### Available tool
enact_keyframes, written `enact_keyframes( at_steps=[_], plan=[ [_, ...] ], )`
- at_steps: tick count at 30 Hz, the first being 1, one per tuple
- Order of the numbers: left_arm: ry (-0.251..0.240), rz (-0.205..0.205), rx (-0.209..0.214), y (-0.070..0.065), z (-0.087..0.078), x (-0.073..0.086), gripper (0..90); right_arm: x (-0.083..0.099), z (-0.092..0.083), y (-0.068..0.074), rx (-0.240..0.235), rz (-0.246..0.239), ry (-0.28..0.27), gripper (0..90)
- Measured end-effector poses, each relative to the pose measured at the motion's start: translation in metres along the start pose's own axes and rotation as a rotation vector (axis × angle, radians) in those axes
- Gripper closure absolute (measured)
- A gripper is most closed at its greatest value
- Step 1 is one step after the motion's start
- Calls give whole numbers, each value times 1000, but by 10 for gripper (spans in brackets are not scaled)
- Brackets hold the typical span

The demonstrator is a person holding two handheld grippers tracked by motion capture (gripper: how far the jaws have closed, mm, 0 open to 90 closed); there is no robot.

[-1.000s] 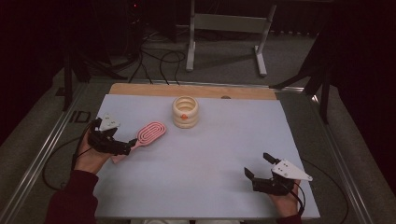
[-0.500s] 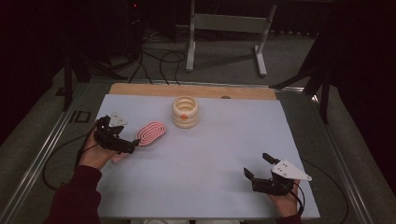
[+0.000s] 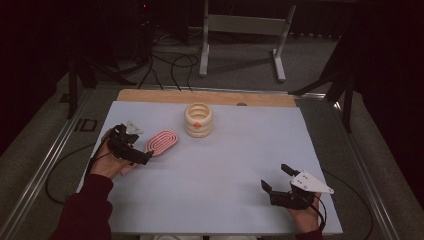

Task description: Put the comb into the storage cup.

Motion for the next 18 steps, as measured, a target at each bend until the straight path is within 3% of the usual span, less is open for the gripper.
enact_keyframes(
  at_steps=[18],
  plan=[
    [90, -12, 14, 4, 19, 4, 0, 0, 0, 0, 2, 0, 3, 97]
  ],
)
Point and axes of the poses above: each handheld gripper's, and its own axes: z roughly forward along the jaws, x roughly out of its underside, y roughly to its left, the point moved 6 cm from there along z, roughly forward along the jaws, and after that the axes turned 9 degrees about x, right-handed, at the moved point
